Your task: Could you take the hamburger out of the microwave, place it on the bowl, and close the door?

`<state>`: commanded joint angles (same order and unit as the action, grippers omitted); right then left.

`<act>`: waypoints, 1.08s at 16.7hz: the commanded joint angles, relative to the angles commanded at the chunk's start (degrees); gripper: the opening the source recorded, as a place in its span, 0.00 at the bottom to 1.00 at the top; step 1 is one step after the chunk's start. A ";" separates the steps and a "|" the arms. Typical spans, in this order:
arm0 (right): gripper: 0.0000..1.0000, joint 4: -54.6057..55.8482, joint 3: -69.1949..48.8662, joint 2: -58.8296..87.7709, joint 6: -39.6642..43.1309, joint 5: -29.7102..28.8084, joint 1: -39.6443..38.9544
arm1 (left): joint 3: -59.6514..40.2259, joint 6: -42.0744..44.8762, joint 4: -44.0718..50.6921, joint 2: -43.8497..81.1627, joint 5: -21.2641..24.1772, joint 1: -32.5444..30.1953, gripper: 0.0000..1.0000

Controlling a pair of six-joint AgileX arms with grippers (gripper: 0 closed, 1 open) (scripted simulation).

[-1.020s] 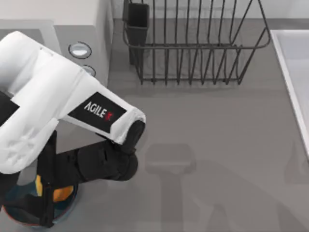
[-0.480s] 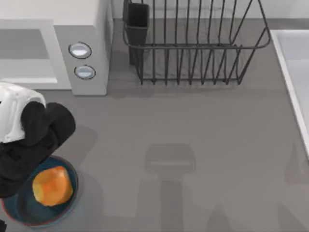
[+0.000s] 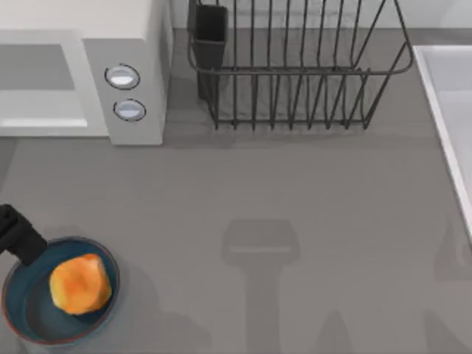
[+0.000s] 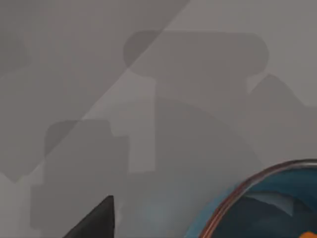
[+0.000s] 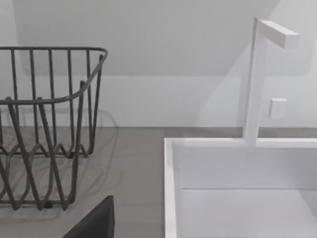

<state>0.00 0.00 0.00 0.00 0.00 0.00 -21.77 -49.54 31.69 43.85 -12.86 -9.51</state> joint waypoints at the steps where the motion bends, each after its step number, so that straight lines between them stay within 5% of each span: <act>1: 1.00 0.00 0.00 0.00 0.00 0.00 0.00 | 2.91 7.29 -4.03 -5.86 1.83 1.46 1.00; 5: 1.00 0.00 0.00 0.00 0.00 0.00 0.00 | 13.06 30.95 -18.51 -26.36 8.02 6.20 1.00; 9: 1.00 0.00 0.00 0.00 0.00 0.00 0.00 | 19.63 45.10 -28.35 -39.65 11.75 8.81 1.00; 17: 1.00 0.00 0.00 0.00 0.00 0.00 0.00 | 21.77 49.54 -31.69 -43.85 12.86 9.52 1.00; 18: 1.00 0.00 0.00 0.00 0.00 0.00 0.00 | 21.77 49.54 -31.69 -43.85 12.86 9.52 0.92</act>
<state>0.00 0.00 0.00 0.00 0.00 0.00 0.00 0.00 0.00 0.00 0.00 0.00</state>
